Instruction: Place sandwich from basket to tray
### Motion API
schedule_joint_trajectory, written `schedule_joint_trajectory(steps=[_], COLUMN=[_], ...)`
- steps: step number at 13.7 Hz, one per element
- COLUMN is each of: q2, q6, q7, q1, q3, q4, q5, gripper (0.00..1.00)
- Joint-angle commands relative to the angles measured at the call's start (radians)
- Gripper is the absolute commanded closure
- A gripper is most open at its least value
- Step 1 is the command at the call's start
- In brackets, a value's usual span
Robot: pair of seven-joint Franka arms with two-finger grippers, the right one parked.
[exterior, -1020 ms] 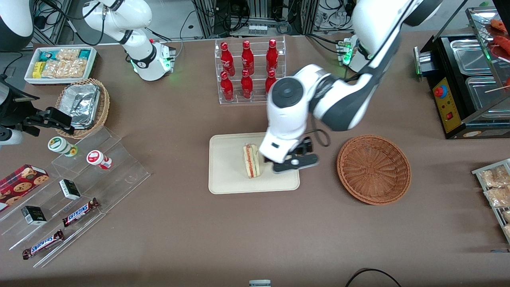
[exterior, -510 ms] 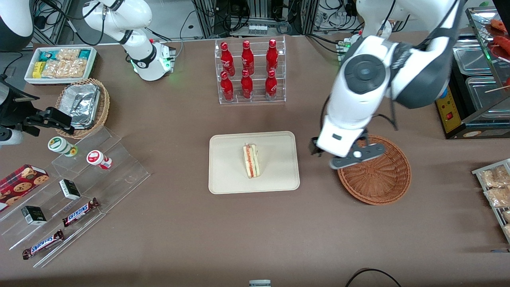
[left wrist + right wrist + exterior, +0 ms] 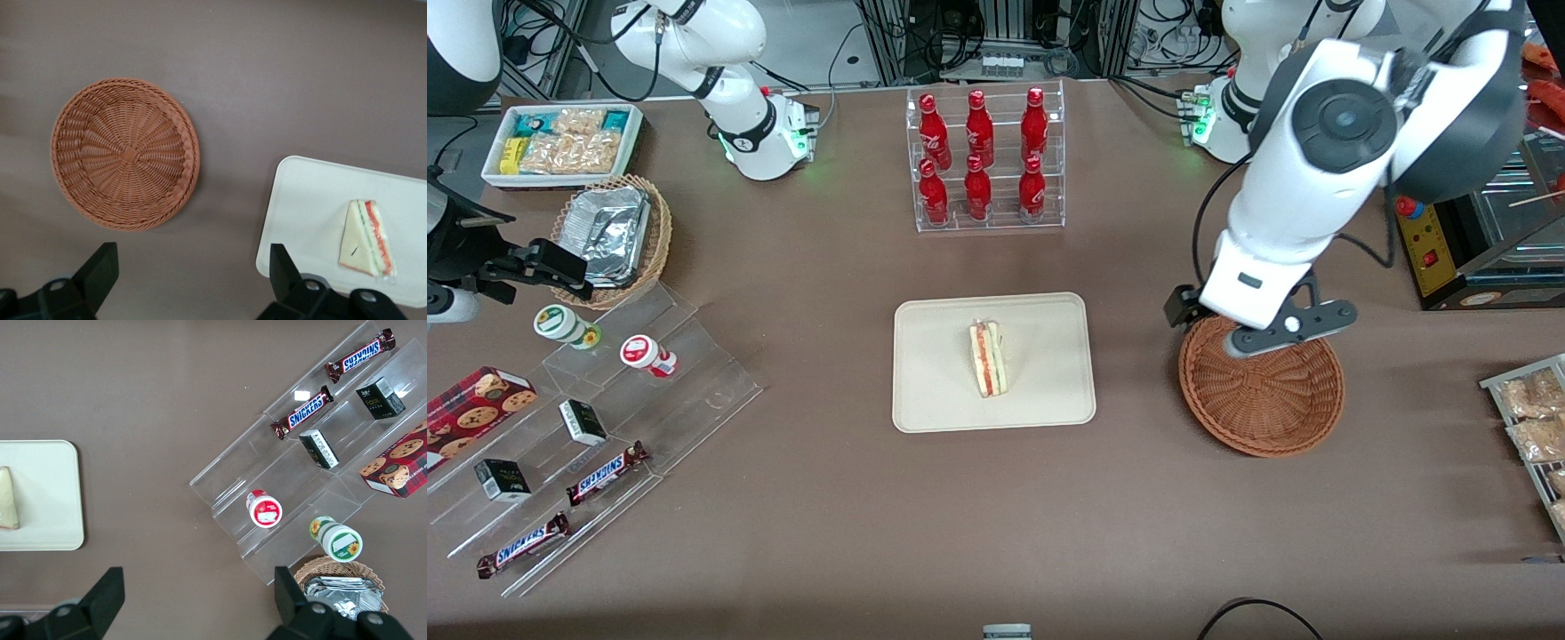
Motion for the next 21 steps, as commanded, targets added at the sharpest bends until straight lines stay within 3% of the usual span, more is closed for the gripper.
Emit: schedule_joint_trajectory(steps=[1, 7, 10, 21], q2=[-0.1, -0.179, -0.202, -0.338], q6=[-0.03, -0.139, -0.153, -0.17], q7=[0.099, 0.436, 0.516, 0.604], q1=[0.043, 0.03, -0.031, 0.039], q3=[0.035, 0.255, 0.39, 0.406], q4=[-0.063, -0.064, -0.063, -0.167], q5=[-0.058, -0.106, -0.118, -0.119], gripper=[0.0, 0.0, 0.0, 0.0])
